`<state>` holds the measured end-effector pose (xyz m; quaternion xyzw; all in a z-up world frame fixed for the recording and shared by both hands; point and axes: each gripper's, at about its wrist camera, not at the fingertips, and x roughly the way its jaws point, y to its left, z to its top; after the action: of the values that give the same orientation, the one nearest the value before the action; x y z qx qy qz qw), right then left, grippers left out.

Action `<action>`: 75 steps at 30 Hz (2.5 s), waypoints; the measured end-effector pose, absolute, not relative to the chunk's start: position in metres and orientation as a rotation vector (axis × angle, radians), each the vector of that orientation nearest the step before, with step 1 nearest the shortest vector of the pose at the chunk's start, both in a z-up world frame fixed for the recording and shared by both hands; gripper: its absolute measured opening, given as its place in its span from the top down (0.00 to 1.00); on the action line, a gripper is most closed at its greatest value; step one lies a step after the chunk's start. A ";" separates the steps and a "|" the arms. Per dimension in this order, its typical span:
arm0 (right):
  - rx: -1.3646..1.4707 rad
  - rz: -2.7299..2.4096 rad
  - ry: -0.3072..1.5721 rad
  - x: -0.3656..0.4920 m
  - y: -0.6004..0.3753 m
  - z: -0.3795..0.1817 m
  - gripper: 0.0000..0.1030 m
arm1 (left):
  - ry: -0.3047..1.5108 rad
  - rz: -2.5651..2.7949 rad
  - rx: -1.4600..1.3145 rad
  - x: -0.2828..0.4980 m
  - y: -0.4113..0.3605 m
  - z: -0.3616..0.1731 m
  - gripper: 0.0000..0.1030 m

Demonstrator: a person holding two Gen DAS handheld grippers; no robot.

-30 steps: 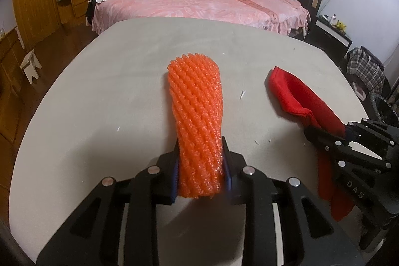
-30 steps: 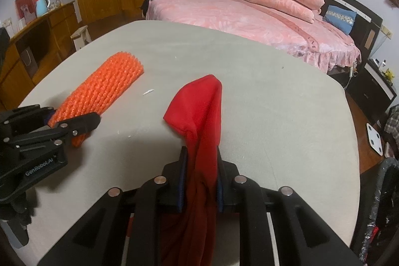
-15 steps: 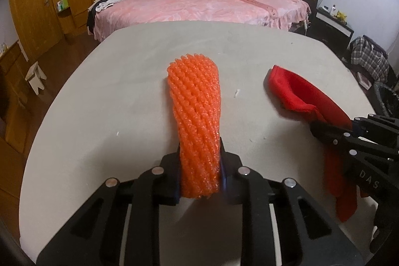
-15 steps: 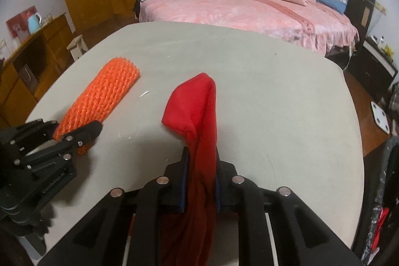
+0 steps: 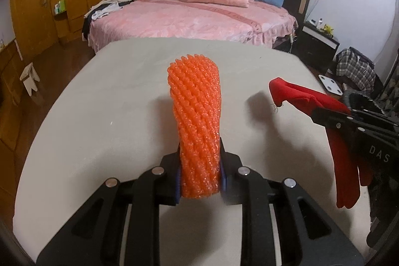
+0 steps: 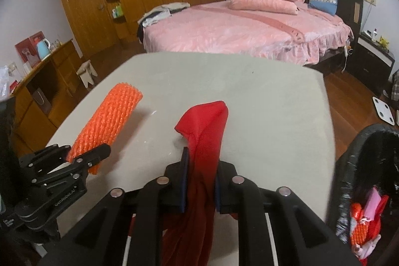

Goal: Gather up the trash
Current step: 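Carry the orange pad and red glove together over the bin, then open both grippers to drop the pad and glove into the bin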

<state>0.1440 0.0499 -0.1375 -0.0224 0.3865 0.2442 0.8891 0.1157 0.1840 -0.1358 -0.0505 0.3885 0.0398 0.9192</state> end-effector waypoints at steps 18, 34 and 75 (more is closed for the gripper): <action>0.031 0.483 0.630 0.117 -0.025 -0.064 0.84 | 0.670 -0.056 -0.070 0.102 0.107 -0.066 0.79; 0.088 0.349 0.559 0.106 -0.119 -0.034 0.84 | 0.640 -0.222 -0.017 0.114 0.027 -0.046 0.79; 0.142 0.034 0.635 0.111 -0.287 -0.078 0.50 | 0.723 -0.566 0.086 0.183 -0.150 -0.098 0.32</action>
<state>0.1106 -0.2872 -0.0778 0.0699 0.3117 0.0166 0.9475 0.1833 -0.1500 -0.0984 0.0414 0.3489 -0.2732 0.8955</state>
